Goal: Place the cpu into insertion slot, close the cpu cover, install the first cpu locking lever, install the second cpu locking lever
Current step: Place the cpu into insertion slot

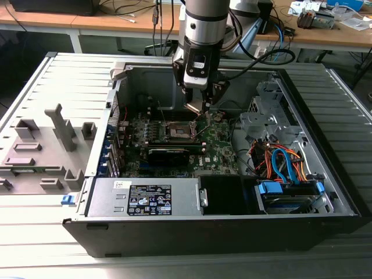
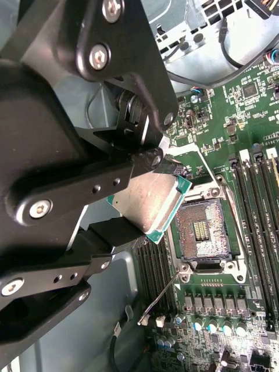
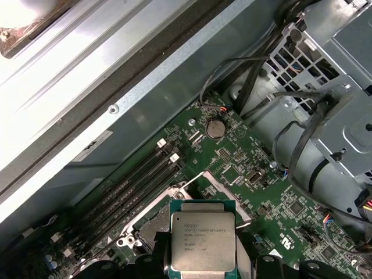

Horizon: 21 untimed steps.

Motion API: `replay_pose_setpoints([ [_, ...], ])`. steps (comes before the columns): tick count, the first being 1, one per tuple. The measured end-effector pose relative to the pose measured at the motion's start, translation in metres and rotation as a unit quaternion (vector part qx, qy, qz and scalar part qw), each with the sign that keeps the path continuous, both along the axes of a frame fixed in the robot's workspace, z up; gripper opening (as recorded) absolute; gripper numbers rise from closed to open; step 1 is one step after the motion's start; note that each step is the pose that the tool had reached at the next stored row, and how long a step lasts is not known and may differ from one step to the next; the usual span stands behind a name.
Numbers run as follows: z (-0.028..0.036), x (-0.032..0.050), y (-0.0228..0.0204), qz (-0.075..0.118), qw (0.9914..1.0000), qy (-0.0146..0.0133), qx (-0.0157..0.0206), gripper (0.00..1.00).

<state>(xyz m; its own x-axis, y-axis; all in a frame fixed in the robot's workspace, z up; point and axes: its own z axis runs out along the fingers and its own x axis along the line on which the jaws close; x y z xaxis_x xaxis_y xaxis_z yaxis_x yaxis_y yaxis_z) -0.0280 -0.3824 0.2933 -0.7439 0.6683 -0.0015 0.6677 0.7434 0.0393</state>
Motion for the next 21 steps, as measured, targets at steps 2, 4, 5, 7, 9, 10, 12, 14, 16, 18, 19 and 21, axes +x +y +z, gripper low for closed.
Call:
replay_pose_setpoints([
  [2,0.0000,0.0000,0.0000,-0.001,1.00000,0.0000,0.0000,0.54],
  [4,-0.0003,0.0001,0.0000,-0.011,0.99993,0.0000,-0.0002,0.54],
  [5,-0.0003,0.0001,0.0000,-0.012,0.99993,0.0000,-0.0001,0.54],
  [7,-0.0004,0.0001,0.0000,-0.014,0.99990,0.0000,-0.0001,0.54],
  [9,-0.0004,0.0001,0.0000,-0.016,0.99988,0.0000,-0.0002,0.54],
  [10,-0.0004,0.0001,0.0000,-0.016,0.99987,0.0000,-0.0002,0.54],
  [12,-0.0004,0.0002,0.0000,-0.018,0.99985,0.0000,-0.0002,0.54],
  [14,-0.0005,0.0002,0.0000,-0.018,0.99983,0.0000,-0.0002,0.54],
  [16,-0.0005,0.0001,0.0000,-0.019,0.99981,0.0000,-0.0002,0.54],
  [18,-0.0005,0.0002,0.0000,-0.021,0.99979,0.0000,-0.0002,0.54],
  [19,-0.0005,0.0002,0.0000,-0.021,0.99978,0.0000,-0.0002,0.54],
  [21,-0.0006,0.0002,0.0000,-0.022,0.99975,0.0000,-0.0002,0.54],
])
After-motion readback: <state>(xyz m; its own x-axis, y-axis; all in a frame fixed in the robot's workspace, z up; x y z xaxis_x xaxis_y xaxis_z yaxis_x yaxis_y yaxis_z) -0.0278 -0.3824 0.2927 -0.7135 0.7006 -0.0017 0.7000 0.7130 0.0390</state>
